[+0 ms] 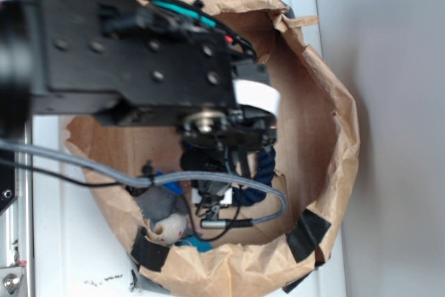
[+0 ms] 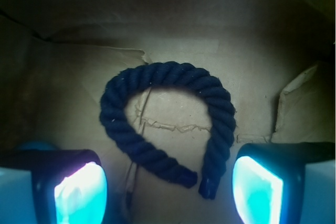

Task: Grab the blue rope.

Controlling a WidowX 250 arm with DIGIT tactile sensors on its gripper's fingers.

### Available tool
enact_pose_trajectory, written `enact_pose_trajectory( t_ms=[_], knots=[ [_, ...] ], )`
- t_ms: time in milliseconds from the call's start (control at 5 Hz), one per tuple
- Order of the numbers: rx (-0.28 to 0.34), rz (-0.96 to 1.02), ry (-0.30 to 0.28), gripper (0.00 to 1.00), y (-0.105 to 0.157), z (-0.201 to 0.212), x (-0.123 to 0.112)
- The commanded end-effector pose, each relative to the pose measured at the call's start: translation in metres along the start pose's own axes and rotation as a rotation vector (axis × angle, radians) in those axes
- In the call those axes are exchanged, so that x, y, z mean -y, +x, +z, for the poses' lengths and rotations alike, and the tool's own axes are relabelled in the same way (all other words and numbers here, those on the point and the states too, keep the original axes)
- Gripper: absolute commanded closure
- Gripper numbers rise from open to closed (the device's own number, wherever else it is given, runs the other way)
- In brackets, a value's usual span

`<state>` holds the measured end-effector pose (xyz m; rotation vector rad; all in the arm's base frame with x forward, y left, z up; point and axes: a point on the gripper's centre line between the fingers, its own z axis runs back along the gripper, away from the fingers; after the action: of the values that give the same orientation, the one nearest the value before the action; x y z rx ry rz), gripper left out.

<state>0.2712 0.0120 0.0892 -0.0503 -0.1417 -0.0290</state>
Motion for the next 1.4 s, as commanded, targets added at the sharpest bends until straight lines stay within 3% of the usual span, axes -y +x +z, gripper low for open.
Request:
enact_pose_trajectory(
  t_ms=[0,600,1000,1200],
  knots=[
    [0.070,-0.029,0.007,0.00,0.035,-0.005,0.003],
    [0.091,-0.139,-0.075,0.00,0.052,-0.014,-0.013],
    [0.049,-0.194,-0.121,0.00,0.031,-0.004,-0.026],
    [0.068,-0.209,-0.117,0.00,0.021,0.001,-0.030]
  ],
)
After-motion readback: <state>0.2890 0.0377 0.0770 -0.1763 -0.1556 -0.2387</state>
